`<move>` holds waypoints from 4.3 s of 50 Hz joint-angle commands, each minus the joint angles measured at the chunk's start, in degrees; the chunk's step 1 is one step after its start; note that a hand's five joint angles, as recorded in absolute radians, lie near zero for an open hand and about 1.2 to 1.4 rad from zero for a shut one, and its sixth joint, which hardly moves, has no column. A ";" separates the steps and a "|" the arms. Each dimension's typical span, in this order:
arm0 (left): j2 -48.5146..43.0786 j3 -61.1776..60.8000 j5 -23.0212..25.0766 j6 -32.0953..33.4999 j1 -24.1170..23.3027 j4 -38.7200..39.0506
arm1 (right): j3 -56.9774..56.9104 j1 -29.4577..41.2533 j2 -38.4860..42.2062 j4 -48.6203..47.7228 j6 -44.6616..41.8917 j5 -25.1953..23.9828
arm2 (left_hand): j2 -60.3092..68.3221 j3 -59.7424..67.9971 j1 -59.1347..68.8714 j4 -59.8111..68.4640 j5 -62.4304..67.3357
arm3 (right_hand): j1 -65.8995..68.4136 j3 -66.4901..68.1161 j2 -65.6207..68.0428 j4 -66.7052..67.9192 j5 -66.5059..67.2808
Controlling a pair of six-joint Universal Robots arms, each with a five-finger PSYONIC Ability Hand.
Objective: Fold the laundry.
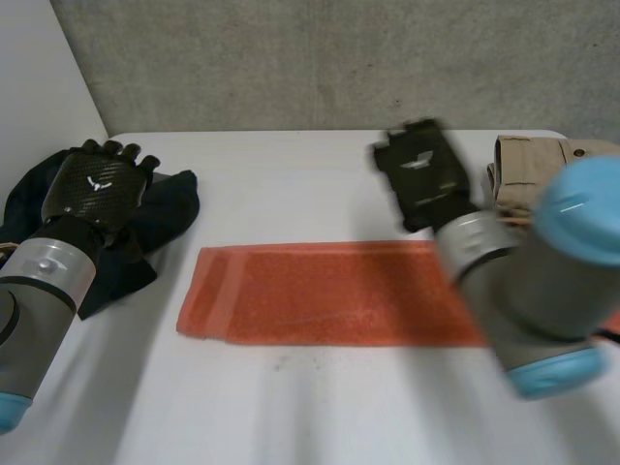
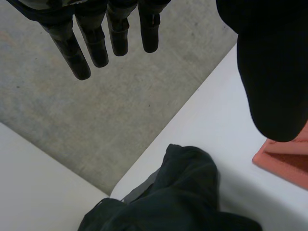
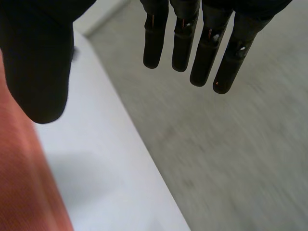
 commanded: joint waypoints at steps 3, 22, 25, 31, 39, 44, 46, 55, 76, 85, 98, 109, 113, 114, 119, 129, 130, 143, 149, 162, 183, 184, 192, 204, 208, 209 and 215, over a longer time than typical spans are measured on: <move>-0.13 -0.44 3.03 -1.32 -0.43 -0.12 | 15.32 -30.02 -15.41 12.92 5.73 -15.34 | -0.32 -0.67 -0.75 -0.35 -0.55 | 13.26 10.33 9.88 10.31 10.62; -1.19 -2.64 3.29 -1.68 -1.05 0.06 | 26.51 -57.58 -12.18 19.10 -13.35 -35.32 | -0.32 -0.67 -0.75 -0.35 -0.55 | 20.35 17.41 16.96 17.39 17.71; -1.19 -2.64 3.20 -1.68 -1.05 0.06 | 26.68 -59.07 -9.54 16.29 -13.70 -35.76 | -0.15 -0.50 -0.58 -0.19 -0.38 | 19.34 16.40 15.95 16.38 16.70; -1.10 -2.55 3.20 -1.68 -1.40 0.15 | 26.68 -60.39 -6.55 11.80 -16.43 -35.23 | 0.02 -0.33 -0.41 -0.02 -0.21 | 16.64 13.71 13.26 13.69 14.00; -1.10 -2.64 3.03 -1.68 -2.19 0.15 | 26.16 -60.39 -5.49 10.31 -18.80 -35.23 | 0.02 -0.33 -0.41 -0.02 -0.21 | 16.64 13.71 13.26 13.69 14.00; -1.19 -2.64 3.03 -1.68 -2.28 0.15 | 25.45 -60.57 -3.47 8.99 -19.51 -35.23 | 0.02 -0.33 -0.41 -0.02 -0.21 | 16.64 13.71 13.26 13.69 14.00; -1.19 -2.64 3.11 -1.68 -2.28 0.15 | 25.19 -60.66 -3.03 8.12 -19.68 -35.06 | 0.02 -0.33 -0.41 -0.02 -0.21 | 16.81 13.87 13.42 13.86 14.17; -1.19 -2.64 3.20 -1.68 -2.19 0.15 | 24.13 -61.18 0.75 6.00 -21.52 -34.27 | 0.02 -0.33 -0.41 -0.02 -0.21 | 17.14 14.21 13.76 14.19 14.50; -1.01 -2.46 3.29 -1.68 -2.19 0.50 | 20.97 -62.68 5.41 3.10 -24.60 -31.37 | 0.02 -0.33 -0.41 -0.02 -0.21 | 55.61 52.67 52.22 52.65 52.97; 0.74 -2.81 3.03 -1.68 -2.10 -0.03 | 21.06 -63.30 -5.73 7.04 -28.29 -25.84 | -0.15 -0.50 -0.58 -0.18 -0.38 | 55.61 52.67 52.22 52.65 52.97; 7.95 -4.66 3.29 -1.77 1.59 -0.03 | 16.32 -33.00 -22.01 9.61 -19.34 -25.92 | -0.48 -0.84 -0.91 -0.52 -0.72 | 55.61 52.67 52.22 52.65 52.97; 9.27 -4.31 3.99 -4.49 2.91 -0.03 | 3.58 5.15 -1.81 -0.06 -14.76 -24.95 | -0.48 -0.84 -0.91 -0.52 -0.72 | 55.61 52.67 52.22 52.65 52.97; 9.10 -4.04 4.08 -5.46 2.82 -0.03 | -0.12 9.65 7.06 0.11 -16.43 -24.95 | -0.48 -0.84 -0.91 -0.52 -0.72 | 55.61 52.67 52.22 52.65 52.97; 9.09 -4.04 4.08 -5.72 2.82 -0.03 | -0.73 10.00 8.65 0.11 -16.69 -24.95 | -0.48 -0.84 -0.91 -0.52 -0.72 | 55.61 52.67 52.22 52.65 52.97; 8.48 -3.69 4.08 -6.16 2.47 0.15 | -3.90 11.59 15.16 0.02 -18.19 -24.34 | -0.48 -0.84 -0.91 -0.52 -0.72 | 40.82 37.89 37.44 37.87 38.18; 5.49 0.26 3.99 -6.33 -0.25 0.15 | -4.35 10.45 7.70 0.46 -7.75 -7.56 | -0.32 -0.67 -0.75 -0.35 -0.55 | -14.39 -17.33 -17.78 -17.35 -17.03; 5.06 1.13 3.99 -6.60 -1.91 0.15 | -3.56 9.14 5.78 0.81 -4.16 -6.07 | -0.32 -0.67 -0.75 -0.35 -0.55 | -14.39 -17.33 -17.78 -17.35 -17.03; -3.99 6.67 3.20 -8.62 -18.53 0.67 | 10.33 -6.60 -4.70 13.65 14.95 -13.51 | 0.53 0.17 0.10 0.49 0.29 | -14.14 -17.08 -17.53 -17.10 -16.78; -9.35 10.89 0.49 -8.45 -22.40 0.41 | 14.02 -8.72 -4.96 10.32 14.60 -16.16 | 0.86 0.51 0.43 0.82 0.62 | -13.64 -16.57 -17.02 -16.59 -16.28; -10.59 11.86 -2.77 -8.27 -22.58 0.23 | 12.89 -9.42 -6.01 9.08 15.65 -15.28 | 2.21 1.85 1.78 2.17 1.97 | -2.89 -5.82 -6.27 -5.84 -5.53; -3.83 5.89 -2.86 -8.80 -17.57 -0.20 | -4.77 -11.97 13.92 9.52 5.55 -15.54 | 2.04 1.69 1.61 2.00 1.80 | 15.62 12.69 12.24 12.67 12.98; -3.22 5.02 -2.77 -8.80 -17.31 -0.12 | -6.17 -11.88 15.50 9.52 4.24 -16.24 | 2.04 1.69 1.61 2.00 1.80 | 16.13 13.20 12.75 13.18 13.49; -2.07 3.08 -2.69 -8.71 -16.69 -0.03 | -11.10 -11.70 20.69 9.25 1.68 -18.09 | 2.04 1.69 1.61 2.00 1.80 | 19.33 16.40 15.95 16.38 16.69; -0.58 2.02 -2.69 -8.80 -13.71 -0.12 | -14.53 -10.92 22.81 7.32 2.03 -19.32 | 1.87 1.52 1.44 1.83 1.64 | 55.60 52.67 52.22 52.65 52.97; 1.53 1.49 -2.69 -8.88 -12.21 -0.20 | -16.99 -8.98 23.08 7.14 1.06 -18.62 | 1.70 1.35 1.27 1.67 1.47 | 55.61 52.67 52.22 52.65 52.97; 2.14 1.32 -2.69 -8.88 -11.60 -0.20 | -17.52 -8.63 22.81 7.23 0.54 -18.53 | 1.70 1.35 1.27 1.67 1.47 | 55.61 52.67 52.22 52.65 52.97; 6.89 0.79 -2.60 -8.80 -6.25 -0.29 | -20.51 -4.60 18.60 5.30 -5.87 -19.32 | 1.20 0.85 0.77 1.16 0.96 | 55.61 52.67 52.22 52.65 52.97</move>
